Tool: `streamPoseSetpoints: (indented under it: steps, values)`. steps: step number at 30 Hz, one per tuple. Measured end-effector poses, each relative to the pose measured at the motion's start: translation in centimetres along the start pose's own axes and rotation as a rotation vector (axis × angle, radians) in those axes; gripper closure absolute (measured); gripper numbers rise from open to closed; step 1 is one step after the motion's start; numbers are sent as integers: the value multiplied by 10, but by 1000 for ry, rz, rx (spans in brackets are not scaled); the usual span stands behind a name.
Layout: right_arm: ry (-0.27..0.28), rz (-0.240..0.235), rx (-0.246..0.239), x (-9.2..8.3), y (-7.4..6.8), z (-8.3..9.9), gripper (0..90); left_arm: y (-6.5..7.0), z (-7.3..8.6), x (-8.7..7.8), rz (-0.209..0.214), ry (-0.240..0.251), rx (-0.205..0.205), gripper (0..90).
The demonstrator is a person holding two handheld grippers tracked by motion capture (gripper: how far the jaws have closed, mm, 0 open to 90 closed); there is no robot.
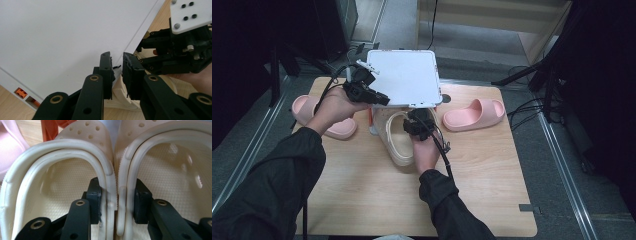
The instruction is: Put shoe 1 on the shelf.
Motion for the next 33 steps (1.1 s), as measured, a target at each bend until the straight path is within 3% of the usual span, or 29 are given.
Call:
streamPoseSetpoints:
  steps: [5,15,19,26,30,33]
  values:
    - [13,0,20,3,0,-2,657,0,0,0,-1,0,-5,774]
    - [30,-22,-44,0,2,-1,596,1,0,0,-5,3,4,773]
    - [25,-38,-43,-4,3,-1,559,-1,1,0,2,15,-12,774]
    - [39,-104,-58,-28,10,1,589,-2,2,0,12,19,-24,775]
    - [1,-129,-83,-43,14,8,649,-2,1,0,17,14,-37,776]
    - [-12,-175,-104,-59,19,16,695,-2,1,0,12,11,-44,776]
Point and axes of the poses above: each handheld gripper's, and its own axes: x roughly forward along the jaws, z roughly out of its underside, y roughly to its right, the point moved 3 cm from there along x, roughly forward along the jaws, and after that the axes turned 15 degrees about x, right-handed, at the moved point
